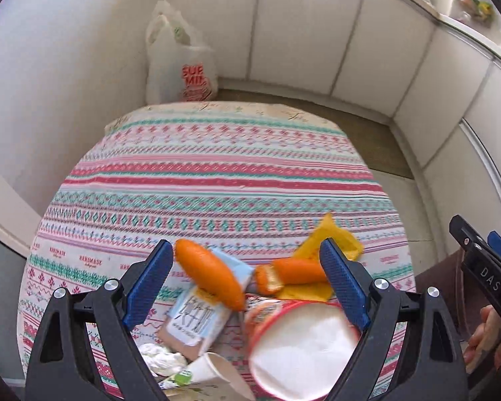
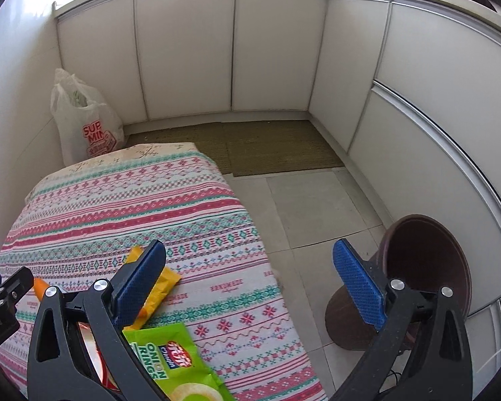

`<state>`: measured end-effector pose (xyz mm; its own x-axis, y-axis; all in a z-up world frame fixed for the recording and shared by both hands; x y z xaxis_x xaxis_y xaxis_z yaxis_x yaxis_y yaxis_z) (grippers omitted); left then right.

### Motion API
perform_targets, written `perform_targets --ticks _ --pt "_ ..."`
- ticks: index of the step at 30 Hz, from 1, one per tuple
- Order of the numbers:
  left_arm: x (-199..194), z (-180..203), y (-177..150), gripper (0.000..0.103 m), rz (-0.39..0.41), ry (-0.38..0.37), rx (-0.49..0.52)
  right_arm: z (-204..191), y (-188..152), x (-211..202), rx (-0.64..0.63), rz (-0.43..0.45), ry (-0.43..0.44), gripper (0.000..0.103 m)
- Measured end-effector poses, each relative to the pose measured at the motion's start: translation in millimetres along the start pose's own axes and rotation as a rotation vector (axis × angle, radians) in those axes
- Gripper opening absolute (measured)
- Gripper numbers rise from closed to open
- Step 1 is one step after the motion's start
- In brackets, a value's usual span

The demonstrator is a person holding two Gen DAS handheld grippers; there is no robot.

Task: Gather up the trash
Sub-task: 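Grasp the orange peel with the left tool while the right tool approaches the milk carton, then grasp the white milk carton with the right tool while the left tool holds the peel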

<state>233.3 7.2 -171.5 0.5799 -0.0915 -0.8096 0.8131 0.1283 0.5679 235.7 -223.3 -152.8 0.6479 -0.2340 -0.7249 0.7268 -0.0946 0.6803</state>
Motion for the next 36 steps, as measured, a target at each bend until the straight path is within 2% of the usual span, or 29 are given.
perform_targets --ticks 5,8,15,18,19,20,21,24,26,28,32,36 --pt "27.5 -34.8 -15.7 0.087 -0.08 -0.024 -0.1 -36.2 -7.4 15.6 -0.065 -0.054 0.042 0.096" --pt "44.7 -39.7 -22.6 0.087 -0.138 -0.056 -0.165 -51.0 -9.0 23.6 -0.088 -0.071 0.055 0.096" --pt "69.4 -43.0 -28.6 0.085 -0.209 -0.108 -0.213 -62.1 -10.9 39.8 -0.097 -0.114 0.067 0.096" --pt "80.8 -44.4 -34.2 0.067 -0.248 -0.119 -0.217 -59.6 -13.9 49.2 -0.084 -0.146 0.068 0.096" --pt "83.8 -44.2 -36.1 0.054 -0.26 -0.126 -0.218 -58.8 -15.2 52.0 -0.079 -0.157 0.071 0.096" --pt "87.0 -43.3 -37.3 0.046 -0.273 -0.137 -0.215 -58.2 -16.8 55.1 -0.073 -0.17 0.075 0.096" --pt "88.1 -42.3 -37.9 0.045 -0.277 -0.145 -0.21 -57.6 -18.1 57.7 -0.064 -0.183 0.081 0.096" --pt "85.5 -38.2 -36.1 0.039 -0.263 -0.143 -0.154 -58.0 -22.5 65.8 -0.034 -0.224 0.112 0.096" --pt "82.6 -36.1 -33.8 0.03 -0.253 -0.154 -0.131 -59.7 -25.7 70.1 -0.021 -0.248 0.129 0.096" --pt "76.6 -34.8 -29.9 0.025 -0.24 -0.176 -0.124 -63.2 -27.3 71.1 -0.017 -0.263 0.143 0.096" --pt "53.4 -33.6 -15.3 0.024 -0.178 -0.192 -0.103 -83.0 -24.0 61.6 -0.023 -0.265 0.228 0.096" --pt "24.4 -48.0 2.2 0.024 -0.094 -0.156 -0.097 -113.8 -23.7 45.3 -0.023 -0.292 0.34 0.096"
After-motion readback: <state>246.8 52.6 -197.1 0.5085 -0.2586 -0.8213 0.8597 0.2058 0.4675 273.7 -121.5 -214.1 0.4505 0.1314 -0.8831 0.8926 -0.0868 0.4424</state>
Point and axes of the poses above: each gripper's, at about its wrist camera, not at the fingertips, and x roughly the way its jaws point, z to its right, y to its top, the point moved 9 cm from there along x, roughly the way its jaws point, and after that the axes turned 3 degrees about -y, right-handed, at the moved point
